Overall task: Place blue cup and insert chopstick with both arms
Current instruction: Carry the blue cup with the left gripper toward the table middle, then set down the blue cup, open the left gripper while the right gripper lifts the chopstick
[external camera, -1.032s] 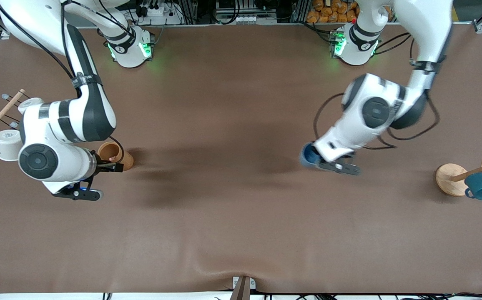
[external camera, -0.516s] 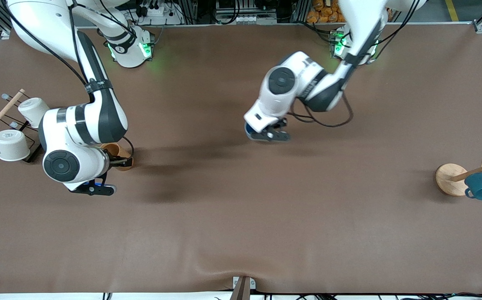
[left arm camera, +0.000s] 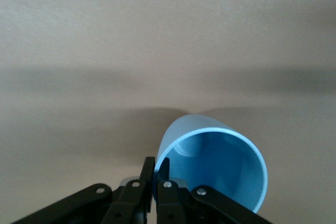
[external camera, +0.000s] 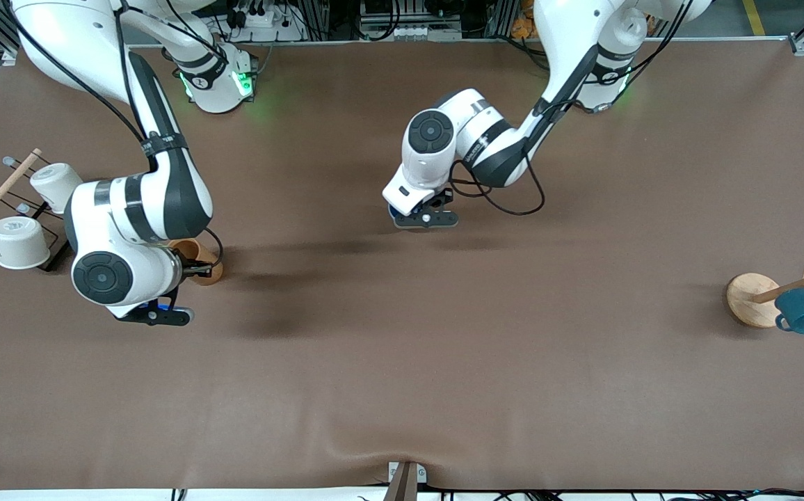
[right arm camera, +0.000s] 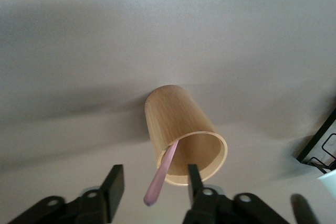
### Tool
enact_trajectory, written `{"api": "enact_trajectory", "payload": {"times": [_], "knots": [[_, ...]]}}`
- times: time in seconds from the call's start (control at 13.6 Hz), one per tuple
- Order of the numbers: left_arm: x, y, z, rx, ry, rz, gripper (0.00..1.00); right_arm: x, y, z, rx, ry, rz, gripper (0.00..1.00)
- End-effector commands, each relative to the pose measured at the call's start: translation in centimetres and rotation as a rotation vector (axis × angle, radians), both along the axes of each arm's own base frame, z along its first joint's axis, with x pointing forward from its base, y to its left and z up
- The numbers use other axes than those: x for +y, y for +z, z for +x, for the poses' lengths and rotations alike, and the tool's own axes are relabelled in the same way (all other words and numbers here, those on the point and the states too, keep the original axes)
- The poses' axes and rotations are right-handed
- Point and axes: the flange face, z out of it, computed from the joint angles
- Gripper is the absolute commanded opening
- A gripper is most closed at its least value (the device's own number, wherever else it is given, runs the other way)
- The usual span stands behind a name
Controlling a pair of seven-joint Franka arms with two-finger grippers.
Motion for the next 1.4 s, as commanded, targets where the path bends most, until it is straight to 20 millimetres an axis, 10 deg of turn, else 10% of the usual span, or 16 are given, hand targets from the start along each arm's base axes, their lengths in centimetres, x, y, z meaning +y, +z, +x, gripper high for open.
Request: {"api": "enact_trajectory", "payload": {"times": [0.0,0.07,0.15,0.44,1.03,1.33], "knots": [[-0.3,0.1,0.8,-0.024,0.024,0.009,0.35,-0.3,0.3,-0.3,0.010,-0.010,-0.005,0.00],[-0.2,0.2,0.9,-0.025,0.045,0.010,0.82,-0.3,0.5,-0.3,0.008,-0.012,-0.004,0.00],[-0.2,0.8,0.9,-0.028,0.065,0.014,1.00,-0.3,0.6,-0.3,0.008,-0.012,-0.004,0.00],[2.9,7.6,2.1,-0.040,0.116,0.066,1.00,-0.2,2.1,-0.2,-0.015,-0.006,0.003,0.00],[17.7,23.2,11.9,-0.074,0.326,0.101,1.00,0.6,16.0,-3.5,-0.115,0.113,0.071,0.00],[28.9,24.5,16.1,-0.061,0.227,0.101,1.00,8.5,20.2,-5.9,-0.199,0.241,0.107,0.00]]}}
